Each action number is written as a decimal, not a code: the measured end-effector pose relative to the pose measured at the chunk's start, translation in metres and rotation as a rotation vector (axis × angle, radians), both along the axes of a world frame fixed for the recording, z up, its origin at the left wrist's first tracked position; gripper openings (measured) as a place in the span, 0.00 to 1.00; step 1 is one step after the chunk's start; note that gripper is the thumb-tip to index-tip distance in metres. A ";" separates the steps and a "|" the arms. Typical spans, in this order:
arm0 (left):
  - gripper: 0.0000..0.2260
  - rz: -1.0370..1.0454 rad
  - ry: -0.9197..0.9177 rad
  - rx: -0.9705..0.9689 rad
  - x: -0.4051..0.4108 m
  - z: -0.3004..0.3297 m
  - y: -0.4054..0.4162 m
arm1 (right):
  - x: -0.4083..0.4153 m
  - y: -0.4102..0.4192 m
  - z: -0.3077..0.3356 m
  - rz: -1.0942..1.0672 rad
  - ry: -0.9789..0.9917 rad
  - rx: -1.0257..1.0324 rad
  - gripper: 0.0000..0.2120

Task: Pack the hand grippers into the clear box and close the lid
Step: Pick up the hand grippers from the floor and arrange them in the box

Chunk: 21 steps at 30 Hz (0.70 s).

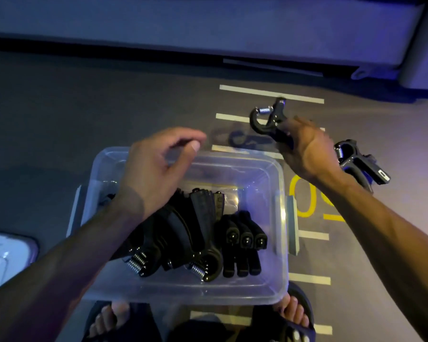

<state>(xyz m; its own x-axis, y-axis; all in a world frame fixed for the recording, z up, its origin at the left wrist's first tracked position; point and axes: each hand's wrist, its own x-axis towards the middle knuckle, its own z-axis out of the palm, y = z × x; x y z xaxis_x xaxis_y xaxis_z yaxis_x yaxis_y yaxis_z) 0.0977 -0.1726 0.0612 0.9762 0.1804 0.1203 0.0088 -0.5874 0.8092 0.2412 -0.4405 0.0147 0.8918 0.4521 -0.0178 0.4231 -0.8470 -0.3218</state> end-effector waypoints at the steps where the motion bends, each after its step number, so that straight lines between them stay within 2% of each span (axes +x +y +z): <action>1: 0.07 0.047 0.011 -0.098 -0.001 0.005 0.003 | -0.006 0.010 0.018 0.074 -0.070 0.024 0.15; 4: 0.11 0.120 0.081 -0.436 -0.005 0.025 0.017 | -0.030 0.048 0.075 0.281 -0.258 0.015 0.16; 6: 0.17 0.102 0.105 -0.564 -0.010 0.037 0.028 | -0.049 0.073 0.104 0.417 -0.378 -0.083 0.16; 7: 0.16 0.070 0.115 -0.604 -0.014 0.042 0.033 | -0.060 0.083 0.114 0.480 -0.428 -0.137 0.15; 10: 0.04 -0.032 0.112 -0.627 -0.031 0.053 0.042 | -0.086 0.106 0.130 0.641 -0.518 -0.178 0.14; 12: 0.02 -0.006 0.092 -0.657 -0.044 0.054 0.046 | -0.094 0.113 0.136 0.706 -0.508 -0.115 0.14; 14: 0.05 0.061 0.077 -0.731 -0.056 0.054 0.053 | -0.092 0.115 0.144 0.664 -0.424 0.025 0.15; 17: 0.08 0.141 0.066 -0.825 -0.071 0.053 0.065 | -0.076 0.113 0.163 0.455 -0.244 0.238 0.17; 19: 0.11 0.146 0.078 -0.876 -0.078 0.051 0.067 | -0.072 0.115 0.180 0.371 0.060 0.292 0.15; 21: 0.14 0.119 0.079 -0.924 -0.080 0.050 0.064 | -0.074 0.120 0.193 0.398 0.301 0.327 0.11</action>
